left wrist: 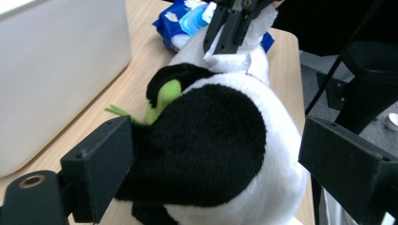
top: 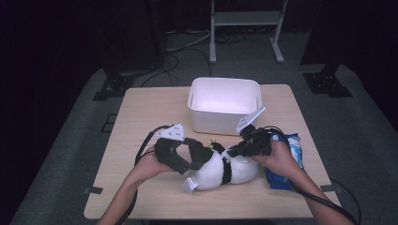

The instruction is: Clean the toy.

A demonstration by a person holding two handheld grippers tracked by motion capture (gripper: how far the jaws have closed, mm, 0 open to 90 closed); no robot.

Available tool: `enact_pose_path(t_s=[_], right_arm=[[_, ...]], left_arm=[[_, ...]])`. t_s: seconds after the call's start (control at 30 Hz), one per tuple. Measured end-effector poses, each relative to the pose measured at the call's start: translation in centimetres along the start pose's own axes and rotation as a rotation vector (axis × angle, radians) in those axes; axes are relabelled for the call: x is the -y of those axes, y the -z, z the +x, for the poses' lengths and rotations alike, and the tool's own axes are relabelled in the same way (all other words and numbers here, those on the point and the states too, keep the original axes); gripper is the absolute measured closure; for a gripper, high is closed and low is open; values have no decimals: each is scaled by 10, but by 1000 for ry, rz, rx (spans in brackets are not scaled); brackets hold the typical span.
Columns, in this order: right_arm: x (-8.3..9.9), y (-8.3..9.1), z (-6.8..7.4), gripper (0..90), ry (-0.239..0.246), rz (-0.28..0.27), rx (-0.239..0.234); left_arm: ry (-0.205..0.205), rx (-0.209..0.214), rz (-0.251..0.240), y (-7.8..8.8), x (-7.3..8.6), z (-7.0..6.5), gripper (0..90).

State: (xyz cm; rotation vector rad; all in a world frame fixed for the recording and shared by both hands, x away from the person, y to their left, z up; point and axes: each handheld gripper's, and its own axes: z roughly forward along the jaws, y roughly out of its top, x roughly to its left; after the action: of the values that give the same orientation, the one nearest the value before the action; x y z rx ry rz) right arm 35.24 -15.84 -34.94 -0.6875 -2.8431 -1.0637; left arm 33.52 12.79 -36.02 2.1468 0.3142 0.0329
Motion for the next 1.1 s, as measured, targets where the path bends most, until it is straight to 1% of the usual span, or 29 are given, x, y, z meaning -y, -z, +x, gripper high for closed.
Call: enact_pose_path(t_s=[0.07, 0.1, 0.17, 0.2, 0.27, 0.4, 0.47, 0.6, 0.63, 0.67, 0.7, 0.77, 0.9, 0.93, 1.0, 1.1], right_arm=[[-1, -1, 0, 849, -7, -3, -10], [-2, -1, 1, 846, -2, -1, -11], [-5, -1, 4, 832, 16, 13, -11], [-7, -1, 5, 813, 17, 18, -7], [-9, 0, 6, 788, 34, 22, -3], [-11, 3, 8, 738, 51, 31, 6], [-12, 6, 10, 721, 48, 26, 12], [-11, 15, 10, 678, 62, 20, 32], [-11, 18, 10, 669, 56, 18, 35], [-10, 21, 9, 669, 49, 14, 40], [-9, 23, 8, 672, 51, 11, 44], [-7, 26, 8, 706, 42, 10, 51], [-3, 22, 6, 822, 57, 42, 54], [-2, 21, 6, 832, 59, 42, 56], [-4, 18, 7, 838, 53, 28, 44], [-11, 11, 10, 841, 65, 11, 22]], left_arm=[[-3, -11, 10, -3, 1, -1, 98], [-8, -21, 24, -6, 1, -1, 99], [-19, -43, 28, -10, 1, -2, 121], [-16, -49, 28, -12, 1, -2, 121], [-11, -50, 23, -12, 0, 0, 121], [-1, -47, 17, -13, 1, 1, 121], [-2, -46, 18, -13, 1, 1, 121], [-4, -45, 22, -12, 1, 2, 121], [-4, -44, 22, -12, 1, 2, 121], [-6, -44, 22, -12, 1, 2, 120], [-6, -44, 23, -12, 1, 2, 120], [-5, -44, 21, -13, 1, 2, 120], [-5, -40, 17, -13, 1, 3, 120], [-6, -41, 18, -13, 1, 3, 120], [-2, -41, 13, -14, 1, 3, 120], [-2, -39, 15, -14, 0, 3, 120]])
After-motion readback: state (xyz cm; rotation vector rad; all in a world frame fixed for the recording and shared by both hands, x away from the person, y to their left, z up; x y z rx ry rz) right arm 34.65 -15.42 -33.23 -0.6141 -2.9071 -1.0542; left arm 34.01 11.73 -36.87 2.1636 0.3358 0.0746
